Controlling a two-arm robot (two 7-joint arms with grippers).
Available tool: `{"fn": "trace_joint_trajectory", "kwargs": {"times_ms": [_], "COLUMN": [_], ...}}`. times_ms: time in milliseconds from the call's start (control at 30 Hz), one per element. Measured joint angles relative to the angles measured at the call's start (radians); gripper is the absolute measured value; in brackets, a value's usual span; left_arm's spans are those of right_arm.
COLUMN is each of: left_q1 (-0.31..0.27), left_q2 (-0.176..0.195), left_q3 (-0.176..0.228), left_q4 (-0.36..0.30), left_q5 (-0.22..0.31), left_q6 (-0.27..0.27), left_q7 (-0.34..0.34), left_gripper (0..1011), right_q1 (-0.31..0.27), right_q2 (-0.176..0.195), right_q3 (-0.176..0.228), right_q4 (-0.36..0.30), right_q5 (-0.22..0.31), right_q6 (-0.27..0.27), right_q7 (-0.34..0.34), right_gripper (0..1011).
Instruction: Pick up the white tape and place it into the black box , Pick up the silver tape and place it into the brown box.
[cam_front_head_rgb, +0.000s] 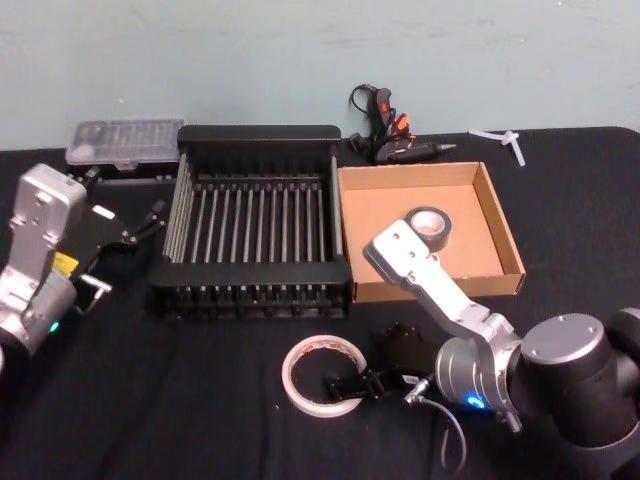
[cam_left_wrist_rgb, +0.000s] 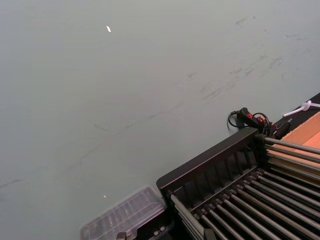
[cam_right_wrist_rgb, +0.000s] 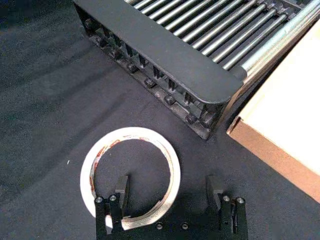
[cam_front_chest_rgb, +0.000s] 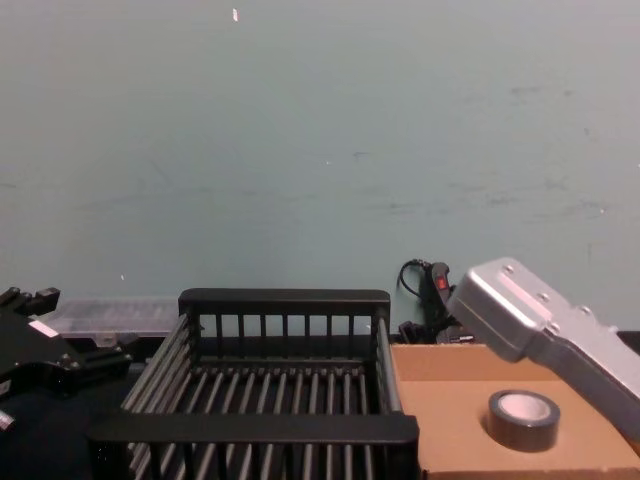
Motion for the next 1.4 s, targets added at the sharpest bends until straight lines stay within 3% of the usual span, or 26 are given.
{"fn": "trace_joint_trajectory", "kwargs": {"times_ms": [633, 967, 1400], "left_q1": [0.0, 0.0, 0.0], "left_q2": [0.0, 0.0, 0.0], "left_q3": [0.0, 0.0, 0.0], "left_q4": [0.0, 0.0, 0.0], "left_q5": [0.0, 0.0, 0.0], "left_q6": [0.0, 0.0, 0.0], "left_q7": [0.0, 0.0, 0.0], "left_gripper": [1001, 1001, 1001], "right_q1": [-0.003, -0.002, -0.002], "right_q2": [-0.001, -0.001, -0.001], "right_q3": [0.0, 0.0, 0.0], "right_q4": [0.0, 0.0, 0.0], "right_q5": [-0.007, -0.005, -0.004], "right_q6": [0.0, 0.0, 0.001], "right_q7": [0.001, 0.0, 0.0], "right_gripper": [969, 708, 282]}}
